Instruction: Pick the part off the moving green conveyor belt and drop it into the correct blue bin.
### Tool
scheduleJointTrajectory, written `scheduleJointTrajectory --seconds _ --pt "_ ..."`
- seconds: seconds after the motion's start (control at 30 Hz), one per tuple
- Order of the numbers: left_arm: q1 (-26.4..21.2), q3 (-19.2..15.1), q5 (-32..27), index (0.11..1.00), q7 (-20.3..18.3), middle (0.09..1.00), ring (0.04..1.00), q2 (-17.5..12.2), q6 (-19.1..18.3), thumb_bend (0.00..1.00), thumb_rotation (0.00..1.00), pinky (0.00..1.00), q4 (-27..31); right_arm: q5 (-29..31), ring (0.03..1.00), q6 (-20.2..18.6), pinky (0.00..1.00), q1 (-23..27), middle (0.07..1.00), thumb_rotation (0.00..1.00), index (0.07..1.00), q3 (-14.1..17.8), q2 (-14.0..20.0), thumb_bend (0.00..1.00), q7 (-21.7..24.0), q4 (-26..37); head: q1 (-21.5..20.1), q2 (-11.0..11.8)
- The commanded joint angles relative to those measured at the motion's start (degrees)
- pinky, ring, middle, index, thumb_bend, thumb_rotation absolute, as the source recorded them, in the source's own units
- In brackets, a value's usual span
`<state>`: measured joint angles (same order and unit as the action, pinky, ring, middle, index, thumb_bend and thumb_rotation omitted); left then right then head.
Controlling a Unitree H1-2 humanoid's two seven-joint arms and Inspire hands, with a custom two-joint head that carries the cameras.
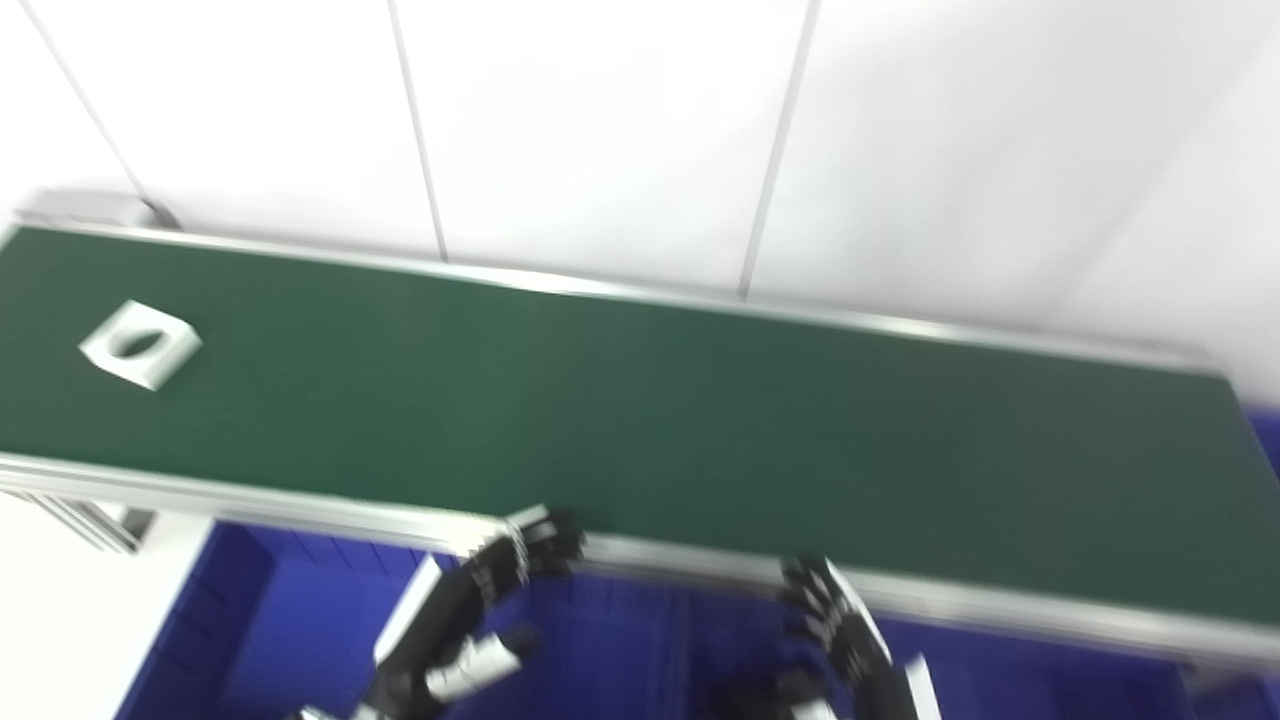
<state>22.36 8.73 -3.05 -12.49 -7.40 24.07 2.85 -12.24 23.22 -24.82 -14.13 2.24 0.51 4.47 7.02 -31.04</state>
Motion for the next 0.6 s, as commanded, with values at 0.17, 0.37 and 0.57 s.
scheduleJointTrajectory --seconds 0.17,0.37,0.57 --pt "-1.2 1.1 0.4 0.805 -1.9 0.771 0.748 -1.1 2.7 0.80 0.65 0.70 -0.1 1.0 0.804 3.7 0.70 1.0 0.852 0.76 0.890 -0.1 0.8 0.59 -1.9 -1.0 4.1 3.4" --pt "-1.9 0.8 0.7 0.794 -2.1 0.770 0.743 -1.2 2.7 0.82 0.64 0.69 -0.7 2.8 0.815 3.6 0.71 1.7 0.863 0.74 0.906 -0.6 1.6 0.57 -1.7 -2.2 6.2 6.1" --pt "-2.5 0.4 1.3 0.781 -1.8 0.766 0.741 -0.8 2.8 0.83 0.65 0.68 -1.7 3.2 0.813 3.6 0.72 2.1 0.865 0.74 0.914 -0.6 1.9 0.56 -2.1 -3.1 7.4 7.9"
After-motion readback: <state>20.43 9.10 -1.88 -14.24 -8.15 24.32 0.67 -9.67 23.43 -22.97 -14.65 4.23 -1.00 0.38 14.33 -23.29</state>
